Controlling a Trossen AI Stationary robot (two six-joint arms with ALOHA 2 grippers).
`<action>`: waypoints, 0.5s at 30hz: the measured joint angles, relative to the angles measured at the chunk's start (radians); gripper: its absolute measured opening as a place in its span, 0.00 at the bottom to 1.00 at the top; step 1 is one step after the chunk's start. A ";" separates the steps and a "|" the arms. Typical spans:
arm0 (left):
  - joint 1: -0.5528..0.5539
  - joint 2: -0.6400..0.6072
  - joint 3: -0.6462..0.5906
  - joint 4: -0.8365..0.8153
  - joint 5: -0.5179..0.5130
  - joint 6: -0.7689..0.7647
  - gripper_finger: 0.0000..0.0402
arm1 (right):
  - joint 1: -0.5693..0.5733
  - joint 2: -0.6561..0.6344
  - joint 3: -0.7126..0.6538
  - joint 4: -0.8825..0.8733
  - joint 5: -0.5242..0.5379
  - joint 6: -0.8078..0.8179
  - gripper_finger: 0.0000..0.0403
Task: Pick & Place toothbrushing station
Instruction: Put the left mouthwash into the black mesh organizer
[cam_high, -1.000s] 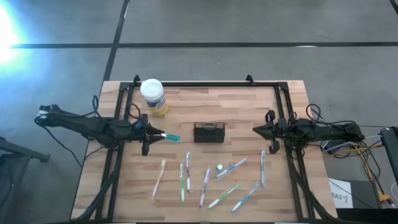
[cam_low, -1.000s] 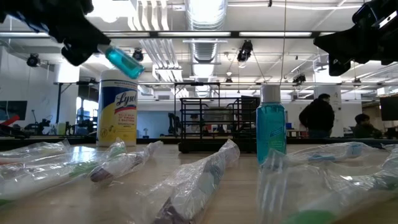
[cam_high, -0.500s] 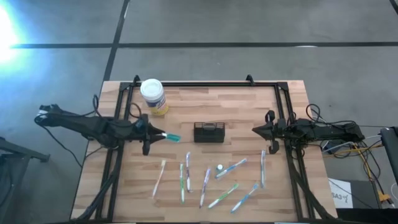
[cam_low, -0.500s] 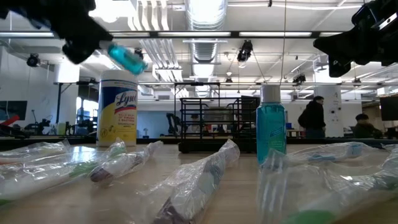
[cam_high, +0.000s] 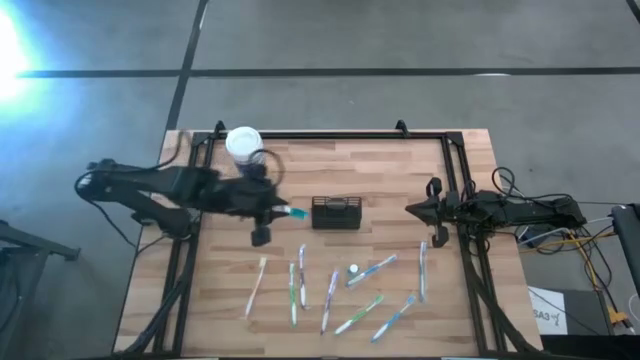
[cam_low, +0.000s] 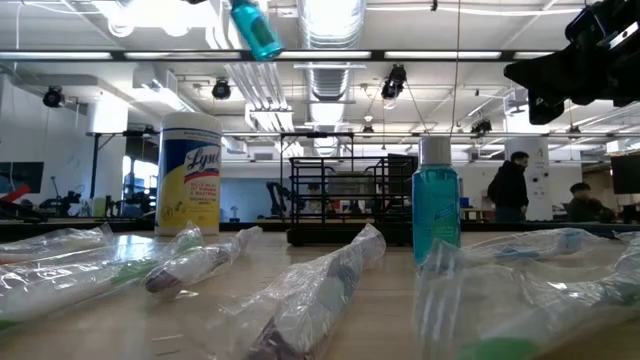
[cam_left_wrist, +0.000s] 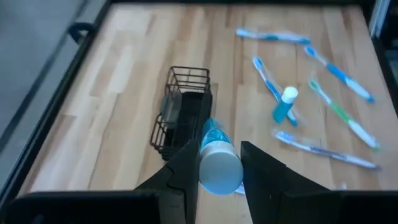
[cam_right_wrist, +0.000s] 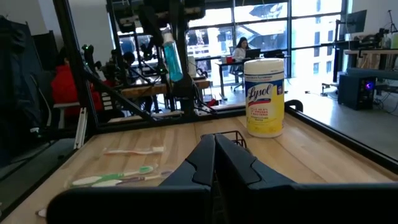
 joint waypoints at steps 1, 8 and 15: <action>0.013 0.049 0.060 -0.037 0.033 0.022 0.24 | 0.000 0.000 0.000 0.000 0.000 0.000 0.02; 0.096 0.358 0.417 -0.220 0.105 0.202 0.24 | 0.001 0.000 0.000 -0.015 0.000 0.000 0.02; 0.172 0.603 0.654 -0.348 0.155 0.331 0.24 | 0.001 0.000 0.000 -0.022 0.000 -0.015 0.02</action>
